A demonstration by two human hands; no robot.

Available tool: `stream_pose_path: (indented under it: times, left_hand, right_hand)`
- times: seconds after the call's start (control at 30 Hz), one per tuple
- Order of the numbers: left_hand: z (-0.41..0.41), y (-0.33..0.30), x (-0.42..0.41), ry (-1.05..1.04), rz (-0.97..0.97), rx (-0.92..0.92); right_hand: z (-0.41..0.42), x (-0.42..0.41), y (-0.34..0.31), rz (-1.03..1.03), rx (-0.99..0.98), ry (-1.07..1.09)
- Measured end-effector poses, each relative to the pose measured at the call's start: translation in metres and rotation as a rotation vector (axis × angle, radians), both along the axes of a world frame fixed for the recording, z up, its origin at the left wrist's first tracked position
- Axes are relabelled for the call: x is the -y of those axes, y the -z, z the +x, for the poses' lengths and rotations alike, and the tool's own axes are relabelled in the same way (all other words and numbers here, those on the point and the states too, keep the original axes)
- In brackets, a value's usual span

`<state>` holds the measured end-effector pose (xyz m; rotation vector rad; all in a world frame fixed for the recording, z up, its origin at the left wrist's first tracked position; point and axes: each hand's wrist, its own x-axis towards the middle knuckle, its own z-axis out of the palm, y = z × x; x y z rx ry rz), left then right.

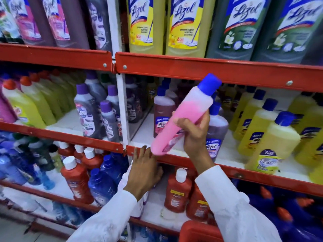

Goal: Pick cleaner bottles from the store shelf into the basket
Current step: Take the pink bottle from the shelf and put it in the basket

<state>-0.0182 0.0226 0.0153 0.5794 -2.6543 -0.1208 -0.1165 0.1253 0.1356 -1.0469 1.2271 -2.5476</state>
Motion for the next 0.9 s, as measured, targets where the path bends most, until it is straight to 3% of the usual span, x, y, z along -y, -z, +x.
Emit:
stream_pose_path:
  times: [0.07,0.17,0.3,0.43,0.5,0.63,0.73,0.9]
  left_hand:
    - [-0.006,0.001,-0.008,0.073,-0.001,-0.101]
    - [-0.009,0.003,-0.007,0.091,0.107,-0.046]
    - [-0.011,0.009,0.001,0.092,0.091,0.029]
    - [-0.01,0.007,-0.002,0.087,0.168,-0.029]
    - [-0.01,0.006,-0.004,0.085,0.178,-0.055]
    - [-0.011,0.01,-0.004,0.087,0.169,-0.095]
    - [-0.01,0.011,-0.005,0.064,0.146,-0.082]
    - [-0.004,0.005,-0.015,0.024,0.164,0.004]
  right_hand:
    - [-0.006,-0.018,-0.008,-0.133,0.089,-0.45]
    - [0.0,-0.038,-0.022,-0.325,0.121,-1.02]
    - [0.006,-0.05,-0.033,-0.335,0.08,-1.169]
    - [-0.001,-0.062,-0.037,-0.28,0.075,-1.083]
    - [-0.004,-0.07,-0.031,-0.242,0.097,-0.932]
    - [-0.002,-0.082,-0.02,-0.048,0.087,-0.247]
    - [-0.001,-0.089,-0.018,0.058,0.017,0.07]
    - [0.0,-0.113,-0.009,0.193,-0.009,0.154]
